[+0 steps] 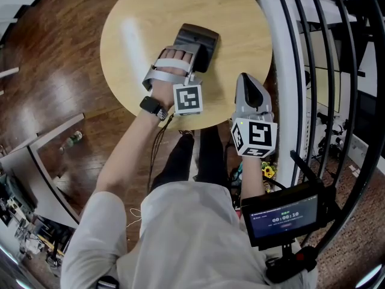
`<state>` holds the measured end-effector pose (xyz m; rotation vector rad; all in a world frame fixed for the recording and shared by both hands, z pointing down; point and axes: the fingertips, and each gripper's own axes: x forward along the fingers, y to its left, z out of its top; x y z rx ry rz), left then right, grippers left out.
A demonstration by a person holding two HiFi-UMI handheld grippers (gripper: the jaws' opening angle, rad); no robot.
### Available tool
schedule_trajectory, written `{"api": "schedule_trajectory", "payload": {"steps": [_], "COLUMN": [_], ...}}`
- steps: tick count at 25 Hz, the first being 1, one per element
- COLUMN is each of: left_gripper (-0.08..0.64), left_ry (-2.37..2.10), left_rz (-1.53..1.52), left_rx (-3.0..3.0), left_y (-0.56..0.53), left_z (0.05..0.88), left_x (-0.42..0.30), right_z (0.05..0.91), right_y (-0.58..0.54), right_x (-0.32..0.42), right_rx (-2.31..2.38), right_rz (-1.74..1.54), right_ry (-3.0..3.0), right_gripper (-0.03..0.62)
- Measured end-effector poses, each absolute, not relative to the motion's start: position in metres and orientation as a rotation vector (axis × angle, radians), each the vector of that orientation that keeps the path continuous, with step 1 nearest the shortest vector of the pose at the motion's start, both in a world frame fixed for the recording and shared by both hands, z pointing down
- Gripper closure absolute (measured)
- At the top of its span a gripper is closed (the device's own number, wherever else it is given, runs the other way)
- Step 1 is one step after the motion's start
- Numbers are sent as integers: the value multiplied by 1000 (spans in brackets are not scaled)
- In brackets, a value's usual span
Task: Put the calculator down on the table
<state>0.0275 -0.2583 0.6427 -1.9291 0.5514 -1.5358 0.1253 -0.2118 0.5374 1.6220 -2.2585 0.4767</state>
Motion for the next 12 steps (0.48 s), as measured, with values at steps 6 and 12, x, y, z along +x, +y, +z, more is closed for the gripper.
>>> {"api": "schedule_trajectory", "payload": {"steps": [6, 12], "left_gripper": [306, 347], "left_ry": [603, 719], "left_rz": [-1495, -1420], "left_rx": [-1912, -1769], "left_y": [-255, -254], "left_z": [641, 643], "left_x": [24, 10], "right_z": [538, 545], "right_y": [-210, -207], "right_x": [125, 124], "right_rx": [1620, 1612], "right_rz": [477, 483], "right_ry": [-2259, -2253], "right_gripper": [589, 589]}}
